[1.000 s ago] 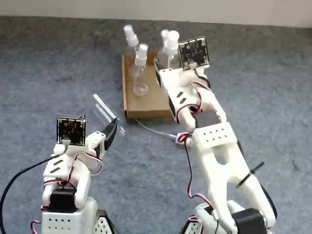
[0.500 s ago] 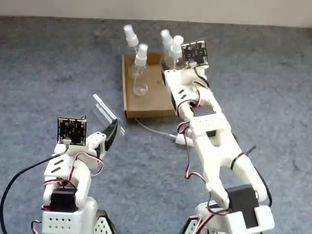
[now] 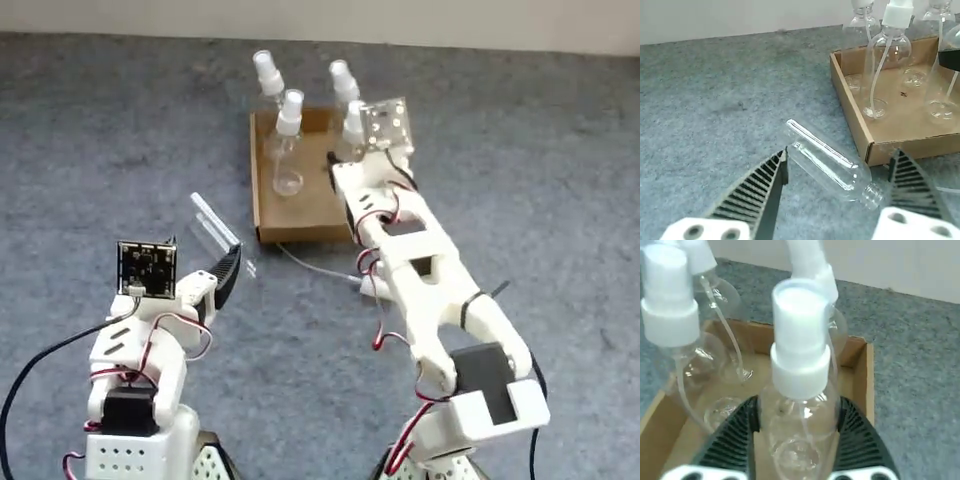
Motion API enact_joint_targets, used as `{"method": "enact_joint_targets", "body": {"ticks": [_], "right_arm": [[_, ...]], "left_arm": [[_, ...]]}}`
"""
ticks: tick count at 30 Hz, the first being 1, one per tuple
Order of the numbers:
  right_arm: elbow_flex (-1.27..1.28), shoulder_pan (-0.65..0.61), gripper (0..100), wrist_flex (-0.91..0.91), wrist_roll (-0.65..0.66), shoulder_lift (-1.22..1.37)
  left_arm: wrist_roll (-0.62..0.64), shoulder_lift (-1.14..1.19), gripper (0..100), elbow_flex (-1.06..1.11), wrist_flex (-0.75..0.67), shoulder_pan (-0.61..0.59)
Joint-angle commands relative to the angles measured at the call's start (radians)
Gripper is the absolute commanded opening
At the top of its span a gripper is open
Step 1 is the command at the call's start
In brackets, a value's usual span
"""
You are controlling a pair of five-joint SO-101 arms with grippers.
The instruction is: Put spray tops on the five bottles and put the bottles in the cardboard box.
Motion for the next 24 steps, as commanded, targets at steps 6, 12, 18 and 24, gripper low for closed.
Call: {"method": "enact_joint_targets", "body": {"ticks": [6, 12, 18, 24], "right_arm": [[-0.036, 0.010, 0.5, -0.094, 0.008, -0.004], [-0.033, 0.010, 0.5, -0.096, 0.008, -0.002], [-0.033, 0.010, 0.5, -0.096, 0.008, -0.001], [-0.035, 0.010, 0.5, -0.096, 0.008, -0.001]], "left_arm": [[0.008, -0.007, 27, -0.007, -0.021, -0.007], [0.008, -0.007, 27, -0.005, -0.018, 0.019], [0.008, -0.007, 27, -0.005, -0.018, 0.019], [0.008, -0.007, 27, -0.005, -0.018, 0.019]]}}
